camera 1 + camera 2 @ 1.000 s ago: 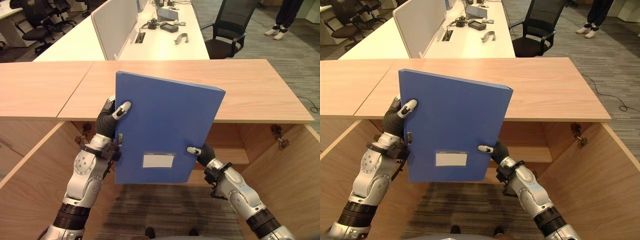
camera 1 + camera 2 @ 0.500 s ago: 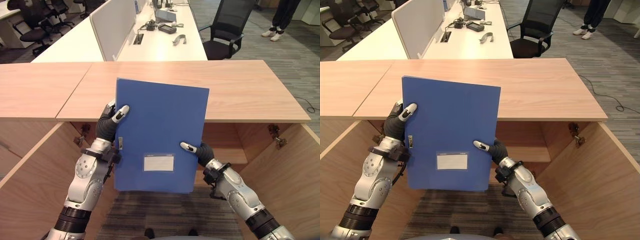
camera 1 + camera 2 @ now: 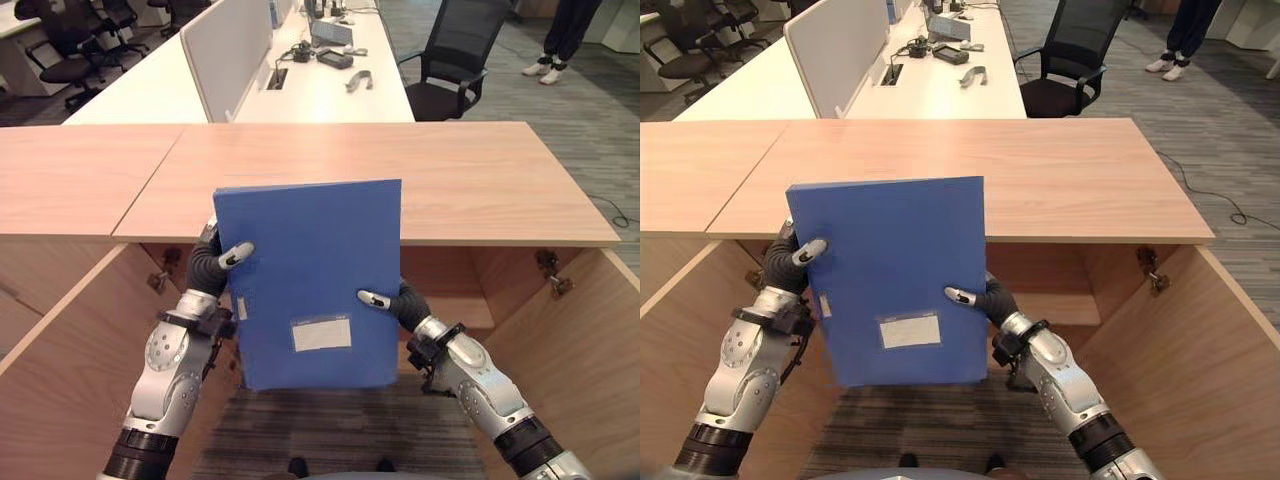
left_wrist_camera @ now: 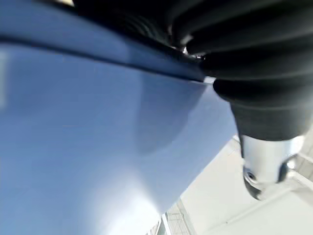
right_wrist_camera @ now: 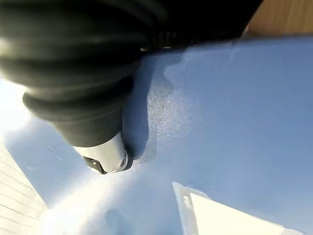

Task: Put the empty folder in the office cabinet

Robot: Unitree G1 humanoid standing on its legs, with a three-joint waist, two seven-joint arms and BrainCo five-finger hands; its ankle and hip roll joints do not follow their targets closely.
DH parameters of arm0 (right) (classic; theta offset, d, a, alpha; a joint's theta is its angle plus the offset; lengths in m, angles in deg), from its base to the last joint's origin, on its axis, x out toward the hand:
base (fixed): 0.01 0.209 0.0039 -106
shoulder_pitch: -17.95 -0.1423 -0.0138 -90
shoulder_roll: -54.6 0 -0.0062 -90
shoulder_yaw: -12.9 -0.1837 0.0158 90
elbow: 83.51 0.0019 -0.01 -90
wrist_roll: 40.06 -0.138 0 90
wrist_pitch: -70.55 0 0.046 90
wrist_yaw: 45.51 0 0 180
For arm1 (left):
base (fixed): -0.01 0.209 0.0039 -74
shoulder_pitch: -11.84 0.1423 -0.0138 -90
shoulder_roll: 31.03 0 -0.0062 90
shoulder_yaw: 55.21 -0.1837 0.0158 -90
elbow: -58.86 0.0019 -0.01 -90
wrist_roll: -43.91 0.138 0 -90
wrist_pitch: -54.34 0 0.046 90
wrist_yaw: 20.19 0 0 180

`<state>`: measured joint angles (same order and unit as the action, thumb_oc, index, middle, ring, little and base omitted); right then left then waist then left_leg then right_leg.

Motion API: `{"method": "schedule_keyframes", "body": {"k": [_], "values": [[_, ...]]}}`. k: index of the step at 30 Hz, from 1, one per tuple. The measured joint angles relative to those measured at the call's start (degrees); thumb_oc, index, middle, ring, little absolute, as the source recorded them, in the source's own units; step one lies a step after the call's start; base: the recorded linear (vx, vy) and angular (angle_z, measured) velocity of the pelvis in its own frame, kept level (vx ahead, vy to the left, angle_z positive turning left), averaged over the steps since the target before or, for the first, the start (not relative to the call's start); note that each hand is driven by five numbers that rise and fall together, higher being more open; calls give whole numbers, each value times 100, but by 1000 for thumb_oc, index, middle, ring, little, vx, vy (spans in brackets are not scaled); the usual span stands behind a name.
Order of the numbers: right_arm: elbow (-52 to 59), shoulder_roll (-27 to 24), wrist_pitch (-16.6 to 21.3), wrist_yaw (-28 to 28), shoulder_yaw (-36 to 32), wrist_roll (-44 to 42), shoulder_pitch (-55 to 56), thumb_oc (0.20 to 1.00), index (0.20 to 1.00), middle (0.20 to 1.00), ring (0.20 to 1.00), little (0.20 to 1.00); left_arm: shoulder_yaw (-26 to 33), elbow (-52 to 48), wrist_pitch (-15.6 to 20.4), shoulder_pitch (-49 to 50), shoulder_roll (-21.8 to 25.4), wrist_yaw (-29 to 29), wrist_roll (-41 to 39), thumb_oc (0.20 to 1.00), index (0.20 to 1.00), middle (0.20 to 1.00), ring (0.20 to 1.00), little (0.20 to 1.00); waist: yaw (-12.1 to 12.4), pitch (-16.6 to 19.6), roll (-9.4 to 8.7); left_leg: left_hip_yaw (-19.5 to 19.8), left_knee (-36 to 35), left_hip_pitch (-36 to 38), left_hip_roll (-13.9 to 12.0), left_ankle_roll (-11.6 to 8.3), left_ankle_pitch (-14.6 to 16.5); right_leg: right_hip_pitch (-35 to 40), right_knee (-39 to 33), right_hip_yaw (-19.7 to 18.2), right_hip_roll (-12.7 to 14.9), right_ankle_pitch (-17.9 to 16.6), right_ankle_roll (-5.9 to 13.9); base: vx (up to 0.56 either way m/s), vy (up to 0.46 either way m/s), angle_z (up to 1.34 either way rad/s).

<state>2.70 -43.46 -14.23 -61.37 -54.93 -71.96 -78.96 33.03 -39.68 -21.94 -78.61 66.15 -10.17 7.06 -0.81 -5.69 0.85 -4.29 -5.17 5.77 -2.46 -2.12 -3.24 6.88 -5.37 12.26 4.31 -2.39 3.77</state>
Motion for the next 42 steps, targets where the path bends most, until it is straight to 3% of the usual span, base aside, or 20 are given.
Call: {"method": "schedule_keyframes", "body": {"k": [5, 10, 11, 14, 21, 24, 32, 42], "values": [[168, -191, 38, 124, -49, 574, 6, 200, 200, 200, 200, 200, 239, 103, 52, 265, -94, -5, -45, 1000, 1000, 1000, 1000, 1000, 47, 25, 53, 3, 0, -47, 2, 2, 0, -45, 0, 2, 4, -1, 1, 0, 0, 0], [522, -213, 195, 292, -327, 1149, 9, 200, 200, 200, 200, 200, 526, 728, 55, 623, -335, 77, -235, 1000, 1000, 1000, 1000, 1000, 64, 59, 161, 8, 0, -58, 0, 2, 0, -54, -1, 7, -1, -1, 0, 0, 0, 0], [669, -240, 357, 438, -482, 1561, 6, 200, 200, 200, 200, 200, 535, 1271, 42, 775, -342, 139, -328, 1000, 1000, 1000, 1000, 1000, 82, 61, 210, 11, 0, -60, 0, 2, 0, -54, -2, 13, 0, 0, 0, 0, 0, 0], [776, -300, 616, 674, -616, 2237, 4, 200, 200, 200, 200, 200, 508, 2149, -131, 1307, -292, 412, -340, 1000, 1000, 1000, 1000, 1000, 95, 54, 232, 13, -2, -73, -3, 3, 1, -73, -4, 16, 1, 3, 1, 0, 0, 0], [762, -327, 644, 558, -319, 2475, -9, 200, 200, 200, 200, 200, 21, 3228, -579, 1778, -230, 1066, -462, 1000, 1000, 1000, 1000, 1000, 166, -12, 282, 23, -53, -141, -1, 11, 7, -126, -3, 27, 3, 21, 30, -4, 0, 0], [632, -436, 646, 392, -83, 2507, -32, 200, 200, 200, 200, 200, -342, 4304, -711, 1679, -189, 1186, 195, 1000, 1000, 1000, 1000, 1000, 128, -38, 282, 26, -45, -141, -2, 10, 6, -131, -4, 29, 0, 24, 27, 0, 0, 0], [12, -481, 552, 195, 305, 2657, -210, 200, 200, 200, 200, 200, -688, 5566, -621, 1371, -249, 969, 2181, 1000, 1000, 1000, 1000, 1000, 162, -108, 160, 76, -3, -136, 2, 9, 5, -94, -3, 95, 4, 23, 26, 0, 0, 4], [-1031, -384, 391, 98, 928, 2912, -374, 200, 200, 200, 200, 200, -1180, 5772, -576, 1185, -545, 643, 2800, 1000, 1000, 1000, 1000, 1000, 234, -103, 118, 161, -2, -147, 4, 2, -2, -68, -3, 163, 0, 30, 15, 8, 2, 3]]}}
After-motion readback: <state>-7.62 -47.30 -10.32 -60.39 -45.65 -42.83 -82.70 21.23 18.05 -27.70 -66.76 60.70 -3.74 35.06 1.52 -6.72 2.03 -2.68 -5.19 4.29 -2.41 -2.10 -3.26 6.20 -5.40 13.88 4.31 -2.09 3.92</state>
